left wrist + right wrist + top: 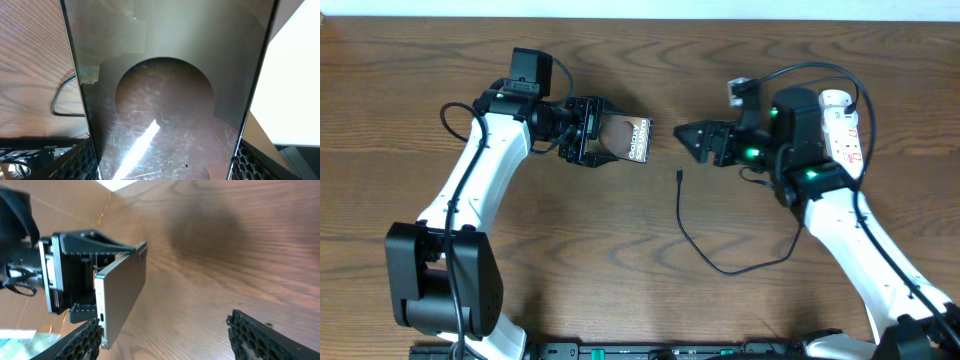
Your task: Plug charger to phone and switch on socket
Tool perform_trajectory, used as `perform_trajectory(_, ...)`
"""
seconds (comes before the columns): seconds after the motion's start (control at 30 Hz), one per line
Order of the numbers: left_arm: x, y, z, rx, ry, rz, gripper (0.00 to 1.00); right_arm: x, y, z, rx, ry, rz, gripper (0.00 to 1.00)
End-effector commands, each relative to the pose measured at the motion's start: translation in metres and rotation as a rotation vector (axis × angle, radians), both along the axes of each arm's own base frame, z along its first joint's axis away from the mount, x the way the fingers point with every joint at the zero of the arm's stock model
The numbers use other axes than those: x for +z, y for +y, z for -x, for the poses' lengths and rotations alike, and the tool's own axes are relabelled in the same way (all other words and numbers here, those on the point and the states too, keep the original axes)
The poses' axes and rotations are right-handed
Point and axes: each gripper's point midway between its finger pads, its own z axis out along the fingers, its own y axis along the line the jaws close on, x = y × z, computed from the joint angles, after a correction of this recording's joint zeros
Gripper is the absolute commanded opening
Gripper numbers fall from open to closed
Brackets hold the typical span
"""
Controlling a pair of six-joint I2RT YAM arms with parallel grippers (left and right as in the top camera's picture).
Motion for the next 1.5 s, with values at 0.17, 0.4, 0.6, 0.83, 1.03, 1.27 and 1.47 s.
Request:
perform_trajectory(0.17,0.004,-0.001,0.001,-0.005,-0.008,0.006,0.07,0.012,0.015,0.006,0.057,-0.009,-0.045,0.79)
perform_trajectory(0.4,0.003,-0.001,0.002,-0.003,-0.003,0.001,0.07,0.013,0.022,0.009,0.059,0.011,-0.064,0.79)
perform_trajectory(0.6,0.028,-0.019,0.010,-0.041,0.046,0.184,0.07,0.014,0.021,0.006,0.037,0.027,-0.073,0.79)
perform_trajectory(0.83,0.044,-0.028,0.017,-0.087,0.057,0.288,0.07,0.009,0.000,-0.005,-0.050,0.082,-0.083,0.77)
perform_trajectory(1.03,0.031,-0.021,0.010,-0.054,0.032,0.202,0.07,0.007,-0.016,-0.008,-0.062,0.099,-0.091,0.77)
perform_trajectory(1.27,-0.004,0.008,-0.002,0.007,-0.023,-0.062,0.07,0.012,0.001,0.004,0.057,0.010,-0.065,0.82)
perform_trajectory(1.47,-0.007,0.011,-0.003,0.005,-0.037,-0.087,0.07,0.016,0.030,0.012,0.137,-0.044,-0.072,0.83)
